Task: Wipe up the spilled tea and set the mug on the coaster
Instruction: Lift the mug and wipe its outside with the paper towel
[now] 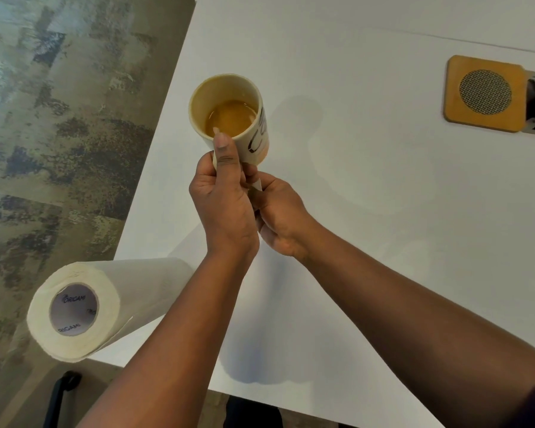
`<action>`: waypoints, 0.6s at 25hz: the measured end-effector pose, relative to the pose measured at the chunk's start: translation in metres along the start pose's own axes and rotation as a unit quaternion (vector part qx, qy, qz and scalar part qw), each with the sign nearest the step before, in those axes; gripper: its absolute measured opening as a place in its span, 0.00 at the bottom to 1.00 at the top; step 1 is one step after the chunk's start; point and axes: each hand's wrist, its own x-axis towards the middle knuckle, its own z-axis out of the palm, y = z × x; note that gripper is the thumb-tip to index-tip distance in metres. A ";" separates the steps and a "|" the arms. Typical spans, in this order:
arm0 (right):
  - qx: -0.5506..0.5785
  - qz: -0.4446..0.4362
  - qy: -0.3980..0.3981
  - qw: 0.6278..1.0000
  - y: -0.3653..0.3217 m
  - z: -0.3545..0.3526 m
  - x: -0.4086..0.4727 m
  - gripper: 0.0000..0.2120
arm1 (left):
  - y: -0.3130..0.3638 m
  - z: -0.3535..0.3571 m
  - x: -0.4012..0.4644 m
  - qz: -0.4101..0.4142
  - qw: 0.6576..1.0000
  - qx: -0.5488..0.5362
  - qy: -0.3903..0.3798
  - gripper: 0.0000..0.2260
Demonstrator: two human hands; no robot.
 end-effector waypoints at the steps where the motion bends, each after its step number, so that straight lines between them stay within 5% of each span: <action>1: 0.007 0.015 -0.017 1.000 -0.002 -0.003 0.004 0.11 | 0.000 0.000 -0.001 -0.003 1.000 -0.003 -0.009 0.16; 7: 0.039 0.081 -0.126 0.988 -0.023 -0.024 0.030 0.10 | -0.002 -0.007 -0.006 -0.037 0.999 -0.023 -0.019 0.17; 15: 0.066 0.120 -0.158 0.978 -0.039 -0.020 0.051 0.09 | 0.000 -0.015 -0.004 -0.047 0.996 -0.057 -0.043 0.17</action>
